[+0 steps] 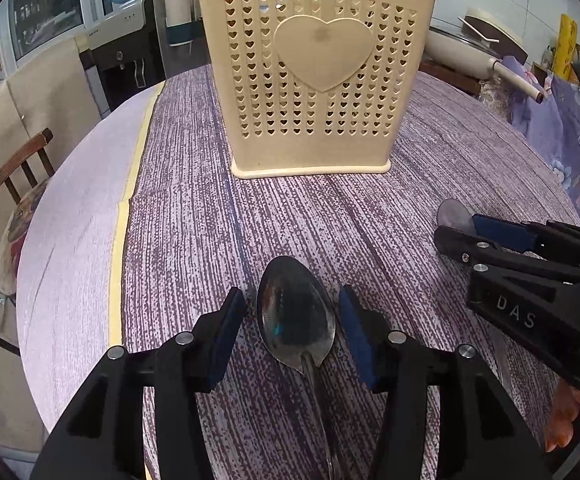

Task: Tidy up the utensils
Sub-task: 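Lift both spoons and carry them toward the cream basket with both tools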

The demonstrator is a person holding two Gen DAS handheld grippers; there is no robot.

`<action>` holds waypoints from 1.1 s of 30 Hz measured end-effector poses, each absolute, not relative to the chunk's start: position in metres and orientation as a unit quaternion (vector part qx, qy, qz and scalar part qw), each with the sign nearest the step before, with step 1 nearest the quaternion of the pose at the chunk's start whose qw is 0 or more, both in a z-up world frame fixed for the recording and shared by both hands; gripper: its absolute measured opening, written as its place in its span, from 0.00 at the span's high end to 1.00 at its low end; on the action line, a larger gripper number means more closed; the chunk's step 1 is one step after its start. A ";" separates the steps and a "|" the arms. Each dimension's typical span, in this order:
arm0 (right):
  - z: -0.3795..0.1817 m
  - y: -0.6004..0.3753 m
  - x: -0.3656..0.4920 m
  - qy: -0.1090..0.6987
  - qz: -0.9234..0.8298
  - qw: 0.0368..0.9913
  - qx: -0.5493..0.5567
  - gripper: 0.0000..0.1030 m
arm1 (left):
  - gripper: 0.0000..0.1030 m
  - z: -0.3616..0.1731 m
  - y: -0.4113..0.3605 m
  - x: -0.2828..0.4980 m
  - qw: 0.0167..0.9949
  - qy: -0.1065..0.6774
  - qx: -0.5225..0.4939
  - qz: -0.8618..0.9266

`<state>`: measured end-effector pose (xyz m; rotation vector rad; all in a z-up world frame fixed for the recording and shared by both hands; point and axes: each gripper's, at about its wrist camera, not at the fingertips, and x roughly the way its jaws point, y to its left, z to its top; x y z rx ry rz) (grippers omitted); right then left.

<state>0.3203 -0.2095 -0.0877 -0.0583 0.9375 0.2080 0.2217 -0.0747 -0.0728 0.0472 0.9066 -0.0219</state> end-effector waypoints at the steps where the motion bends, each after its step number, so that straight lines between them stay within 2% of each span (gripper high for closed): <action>1: -0.088 -0.209 0.321 0.451 0.100 0.887 -0.027 0.64 | 0.59 -0.073 -0.075 0.222 0.899 0.438 0.025 -0.008; 2: -0.087 -0.210 0.322 0.451 0.100 0.886 -0.026 0.64 | 0.63 -0.072 -0.075 0.223 0.899 0.437 0.028 -0.005; 11: -0.076 -0.219 0.316 0.438 0.109 0.893 0.001 0.64 | 0.63 -0.059 -0.070 0.221 0.907 0.420 0.013 -0.020; 25: 0.002 -0.239 0.271 0.316 0.128 0.939 0.038 0.64 | 0.64 0.005 -0.058 0.207 0.946 0.320 -0.016 -0.052; 33: 0.012 -0.236 0.263 0.300 0.131 0.945 0.028 0.64 | 0.64 0.012 -0.056 0.202 0.952 0.300 -0.024 -0.057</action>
